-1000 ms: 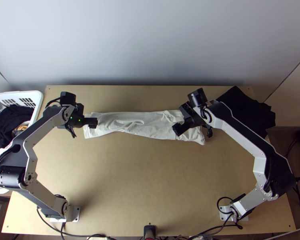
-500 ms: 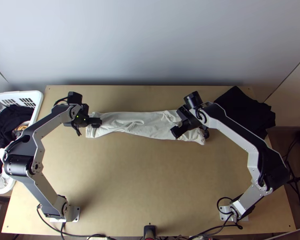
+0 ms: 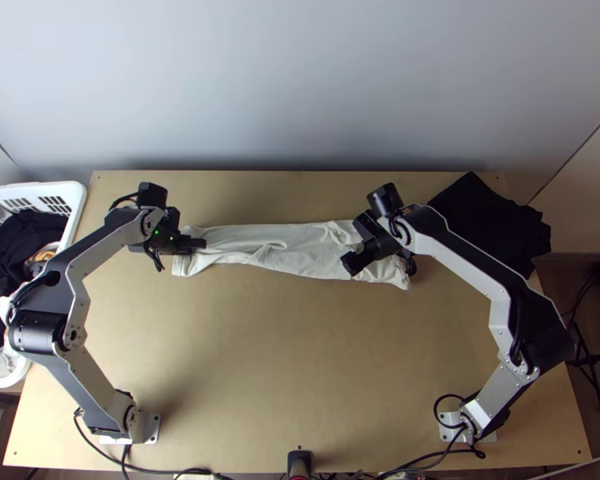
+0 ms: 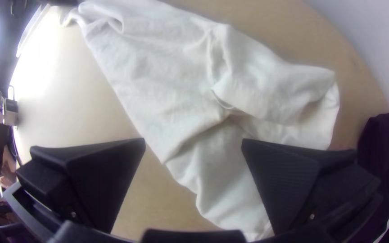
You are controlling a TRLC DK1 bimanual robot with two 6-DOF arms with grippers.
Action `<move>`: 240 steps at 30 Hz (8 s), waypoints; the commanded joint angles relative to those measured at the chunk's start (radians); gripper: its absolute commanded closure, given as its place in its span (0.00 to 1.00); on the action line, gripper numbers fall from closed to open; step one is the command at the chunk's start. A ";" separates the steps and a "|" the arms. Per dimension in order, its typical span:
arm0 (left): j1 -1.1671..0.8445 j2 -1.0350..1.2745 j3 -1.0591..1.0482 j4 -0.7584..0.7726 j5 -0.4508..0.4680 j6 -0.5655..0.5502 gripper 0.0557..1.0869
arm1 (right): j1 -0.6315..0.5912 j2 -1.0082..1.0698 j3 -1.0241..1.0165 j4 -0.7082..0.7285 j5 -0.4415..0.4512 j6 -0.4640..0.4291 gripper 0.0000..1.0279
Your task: Fold the t-shirt
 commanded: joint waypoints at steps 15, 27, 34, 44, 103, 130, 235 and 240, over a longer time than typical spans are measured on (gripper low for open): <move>-0.058 -0.150 0.283 -0.199 0.169 -0.068 0.97 | -0.012 0.084 -0.055 0.019 -0.006 0.018 0.03; -0.188 -0.152 0.427 -0.176 0.258 -0.162 0.97 | -0.068 -0.082 -0.021 -0.011 -0.011 0.041 0.03; -0.293 -0.137 0.444 -0.109 0.315 -0.203 0.97 | -0.211 -0.243 0.033 -0.153 -0.049 0.032 0.03; -0.507 -0.018 0.441 0.098 0.333 -0.226 0.97 | -0.318 -0.438 -0.052 -0.239 -0.049 0.043 0.03; -0.287 -0.410 0.206 -0.248 0.327 -0.067 0.04 | 0.033 -0.096 0.096 -0.078 -0.043 0.046 0.03; -0.055 -0.692 -0.039 -0.362 0.227 -0.042 0.04 | -0.263 -0.315 -0.269 0.042 -0.127 -0.178 0.03; 0.189 -1.006 -0.165 -0.606 0.173 0.096 0.04 | -0.880 0.033 -0.052 0.373 -0.115 -0.322 0.97; 0.189 -1.011 -0.188 -0.599 0.175 0.096 0.04 | -0.932 0.041 -0.122 0.359 -0.112 -0.393 0.97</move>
